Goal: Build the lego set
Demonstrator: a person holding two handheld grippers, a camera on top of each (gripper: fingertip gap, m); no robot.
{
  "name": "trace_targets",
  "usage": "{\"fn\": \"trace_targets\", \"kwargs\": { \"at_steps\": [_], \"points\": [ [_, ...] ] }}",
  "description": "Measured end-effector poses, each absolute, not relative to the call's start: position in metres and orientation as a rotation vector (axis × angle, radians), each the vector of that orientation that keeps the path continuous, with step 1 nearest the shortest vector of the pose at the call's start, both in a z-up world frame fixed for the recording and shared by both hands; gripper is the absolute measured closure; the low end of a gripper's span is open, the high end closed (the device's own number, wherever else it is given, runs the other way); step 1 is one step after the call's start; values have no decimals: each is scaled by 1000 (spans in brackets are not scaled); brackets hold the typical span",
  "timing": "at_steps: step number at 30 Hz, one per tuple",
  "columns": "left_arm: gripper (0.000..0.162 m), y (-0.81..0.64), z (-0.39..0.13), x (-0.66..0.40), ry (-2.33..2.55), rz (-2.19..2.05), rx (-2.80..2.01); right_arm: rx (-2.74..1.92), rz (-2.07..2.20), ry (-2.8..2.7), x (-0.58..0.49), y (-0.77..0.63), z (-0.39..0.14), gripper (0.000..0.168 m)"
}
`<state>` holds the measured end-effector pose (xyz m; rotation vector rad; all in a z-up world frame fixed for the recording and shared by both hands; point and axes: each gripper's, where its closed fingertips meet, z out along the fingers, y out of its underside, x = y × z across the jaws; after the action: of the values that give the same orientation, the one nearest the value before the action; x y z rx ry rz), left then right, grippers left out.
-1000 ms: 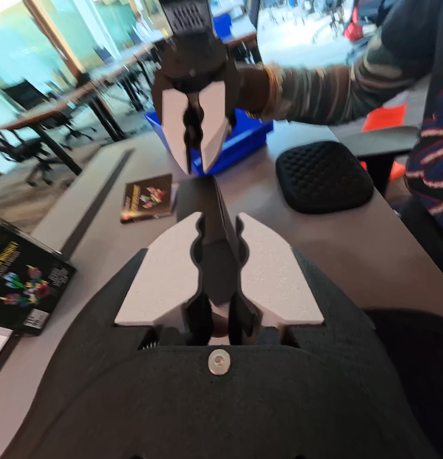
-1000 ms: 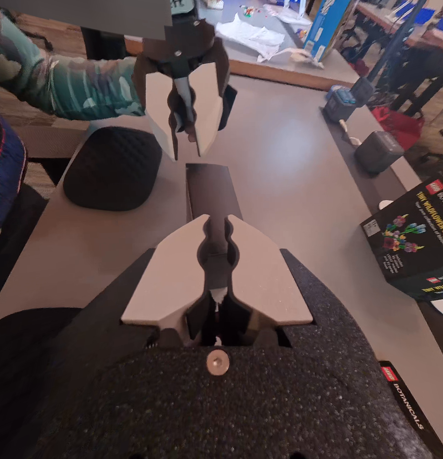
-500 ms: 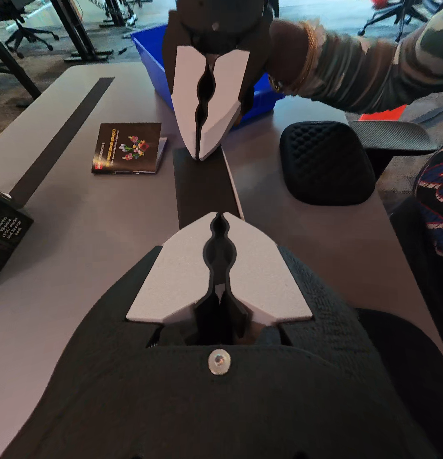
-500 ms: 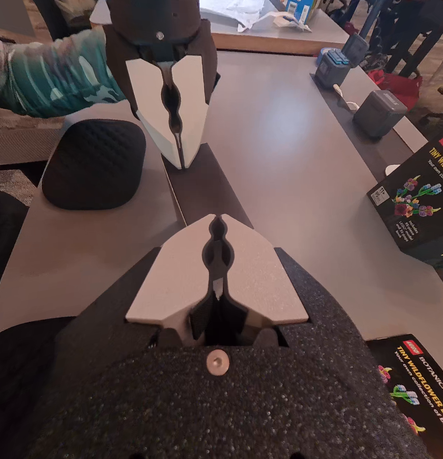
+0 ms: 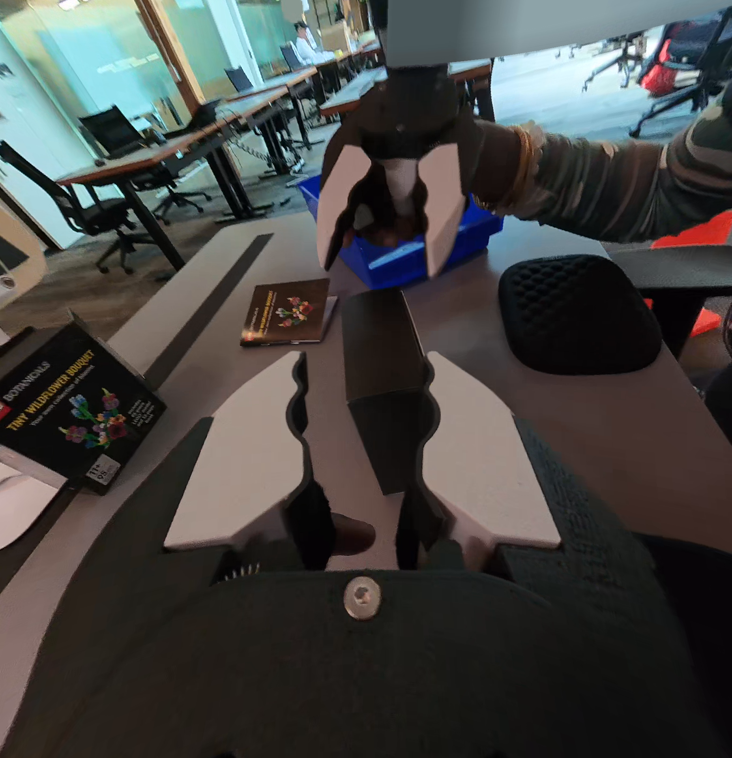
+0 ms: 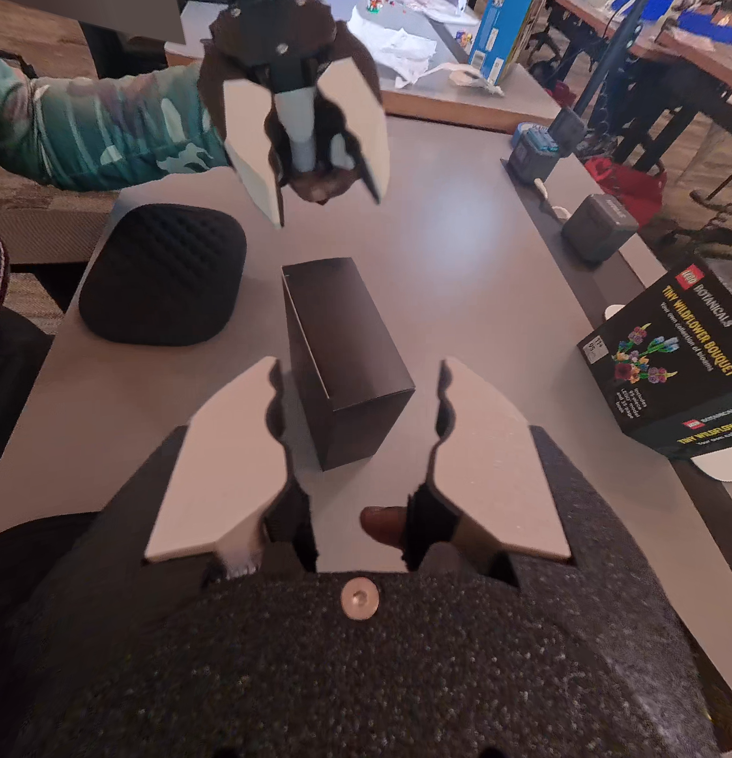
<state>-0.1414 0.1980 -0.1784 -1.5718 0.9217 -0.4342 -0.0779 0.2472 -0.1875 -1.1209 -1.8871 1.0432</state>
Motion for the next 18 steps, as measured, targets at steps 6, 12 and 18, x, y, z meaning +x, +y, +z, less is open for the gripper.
{"fn": "trace_targets", "kwargs": {
  "at_steps": [6,12,18],
  "points": [
    [94,245,-154,-197,661,-474,-1548,-1188,980,-2035,-86,242,-215,67],
    [67,357,-162,-263,725,-246,-1723,-1187,984,-2013,-89,245,-209,66],
    [57,456,-198,-305,746,-319,-1924,-1170,1011,-1926,-72,243,-197,72]
  ]
}}
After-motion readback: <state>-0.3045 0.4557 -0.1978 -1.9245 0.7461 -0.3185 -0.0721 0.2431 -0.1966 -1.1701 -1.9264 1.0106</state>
